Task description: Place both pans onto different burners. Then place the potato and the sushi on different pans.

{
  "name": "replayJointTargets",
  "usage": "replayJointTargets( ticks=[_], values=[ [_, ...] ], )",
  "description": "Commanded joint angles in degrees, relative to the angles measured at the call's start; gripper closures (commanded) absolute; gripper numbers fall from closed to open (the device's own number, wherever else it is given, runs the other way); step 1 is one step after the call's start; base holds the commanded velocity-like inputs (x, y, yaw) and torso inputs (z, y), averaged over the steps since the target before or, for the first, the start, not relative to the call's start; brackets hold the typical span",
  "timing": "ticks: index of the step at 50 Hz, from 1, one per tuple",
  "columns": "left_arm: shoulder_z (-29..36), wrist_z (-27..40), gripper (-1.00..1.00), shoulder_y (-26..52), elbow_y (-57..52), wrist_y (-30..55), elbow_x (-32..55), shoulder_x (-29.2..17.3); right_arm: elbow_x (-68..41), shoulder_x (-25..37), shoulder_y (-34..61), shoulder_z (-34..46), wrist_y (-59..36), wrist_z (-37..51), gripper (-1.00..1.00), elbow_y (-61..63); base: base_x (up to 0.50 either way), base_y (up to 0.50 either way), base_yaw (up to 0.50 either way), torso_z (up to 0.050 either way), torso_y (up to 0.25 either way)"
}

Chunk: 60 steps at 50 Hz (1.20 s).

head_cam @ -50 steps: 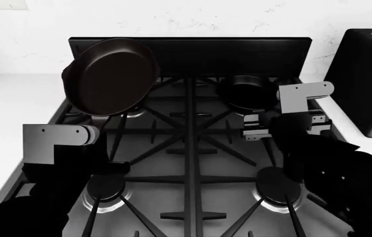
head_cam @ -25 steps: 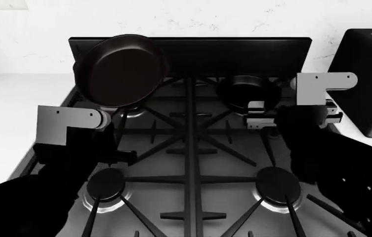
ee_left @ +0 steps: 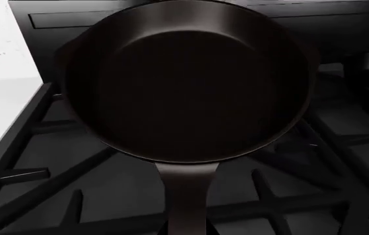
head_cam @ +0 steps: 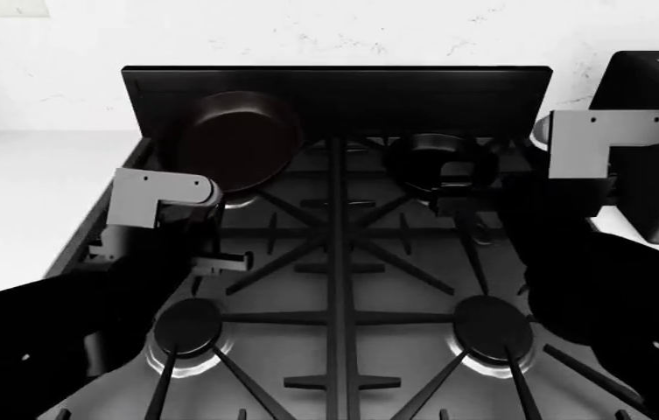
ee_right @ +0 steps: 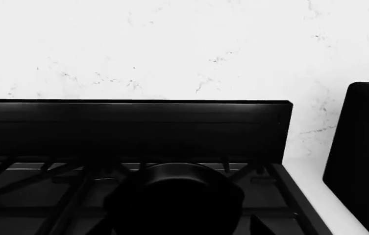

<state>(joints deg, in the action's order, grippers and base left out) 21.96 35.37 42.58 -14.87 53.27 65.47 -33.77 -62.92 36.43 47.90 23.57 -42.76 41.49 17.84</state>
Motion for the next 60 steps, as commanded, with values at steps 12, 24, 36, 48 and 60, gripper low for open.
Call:
replayJointTargets(
  ticks=[12,24,36,48,60],
  values=[
    [5.3,-6.8,1.00,8.3,14.7,-2.0,-8.9,3.8,-1.5,0.2,-1.2,-1.0,0.4,1.2,-1.00,1.8,0.00,0.00,0.00,0.000,0.001],
    [6.3,-8.5,1.00,9.4,19.2,-3.2,-10.7,4.7,-1.6,0.2,-0.9,-0.9,0.3,1.2,-1.00,1.2,0.00,0.00,0.00,0.000,0.001],
    [7.7,-10.2,1.00,10.5,22.4,-4.0,-12.1,5.9,-1.8,0.2,-0.7,-0.8,0.2,1.2,-1.00,0.9,0.00,0.00,0.00,0.001,0.001],
    [7.8,-10.5,1.00,9.0,23.1,-4.7,-12.1,5.8,-1.5,0.2,-1.1,-0.8,0.6,1.2,-1.00,0.8,0.00,0.00,0.00,0.000,0.001],
    [8.2,-11.4,1.00,9.1,24.6,-6.0,-12.7,6.5,-1.2,0.1,-1.4,-0.6,0.9,1.1,-1.00,0.4,0.00,0.00,0.00,0.000,0.000]
  ],
)
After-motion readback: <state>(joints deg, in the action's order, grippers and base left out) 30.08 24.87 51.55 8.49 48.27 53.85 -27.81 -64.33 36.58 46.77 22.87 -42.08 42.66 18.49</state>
